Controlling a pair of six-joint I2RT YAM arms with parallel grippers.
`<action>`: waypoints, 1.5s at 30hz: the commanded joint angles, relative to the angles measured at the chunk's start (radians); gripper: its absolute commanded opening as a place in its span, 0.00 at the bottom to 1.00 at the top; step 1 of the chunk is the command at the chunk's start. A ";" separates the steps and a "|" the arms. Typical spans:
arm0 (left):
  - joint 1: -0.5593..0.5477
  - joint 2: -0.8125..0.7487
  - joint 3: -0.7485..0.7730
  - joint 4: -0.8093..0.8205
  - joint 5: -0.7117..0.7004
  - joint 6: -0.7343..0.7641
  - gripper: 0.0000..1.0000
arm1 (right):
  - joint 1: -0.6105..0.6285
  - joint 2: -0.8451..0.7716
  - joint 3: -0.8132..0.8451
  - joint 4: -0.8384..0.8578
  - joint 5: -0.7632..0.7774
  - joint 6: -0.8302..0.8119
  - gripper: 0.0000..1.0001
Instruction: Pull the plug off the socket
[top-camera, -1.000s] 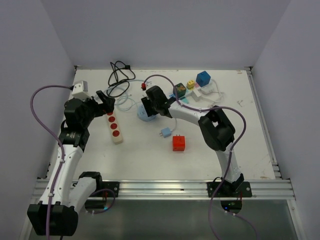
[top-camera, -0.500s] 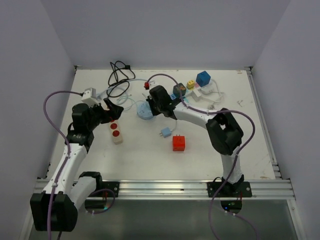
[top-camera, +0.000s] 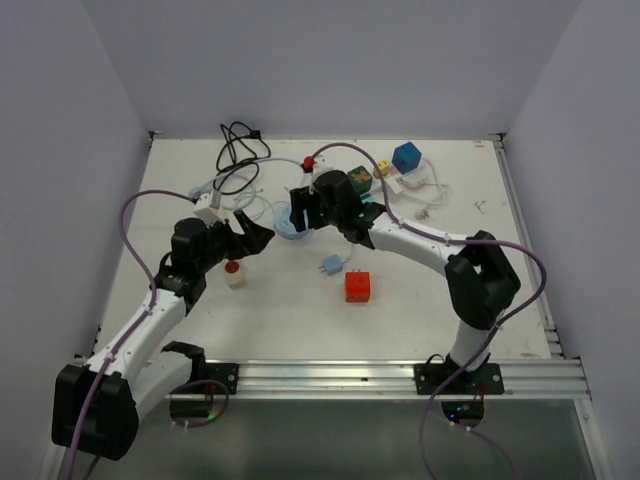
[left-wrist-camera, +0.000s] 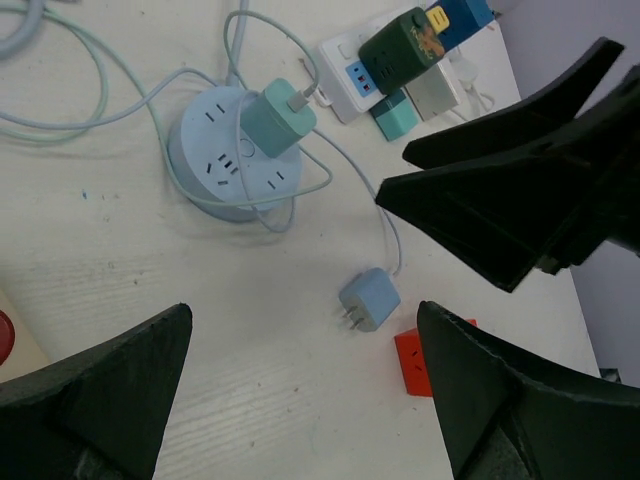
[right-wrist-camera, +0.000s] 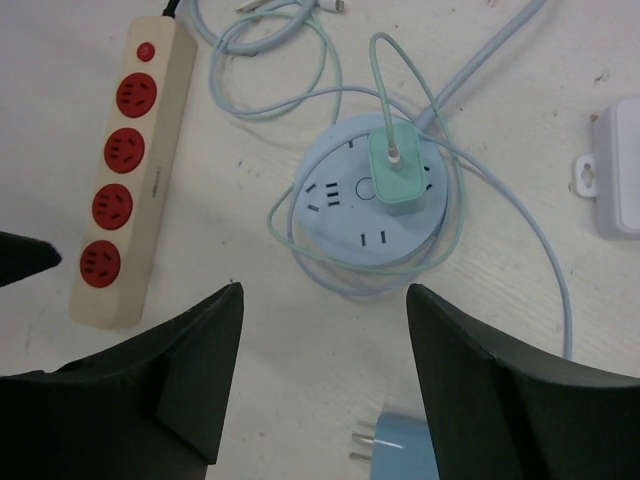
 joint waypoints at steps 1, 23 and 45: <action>-0.004 -0.059 0.018 0.025 -0.048 0.031 0.98 | 0.003 0.107 0.110 -0.034 0.019 -0.062 0.71; -0.004 -0.077 0.050 -0.050 -0.065 0.091 0.98 | 0.006 0.465 0.508 -0.203 0.160 -0.158 0.35; -0.004 0.089 -0.011 0.152 0.035 -0.026 1.00 | 0.059 -0.118 -0.058 0.162 -0.018 0.184 0.00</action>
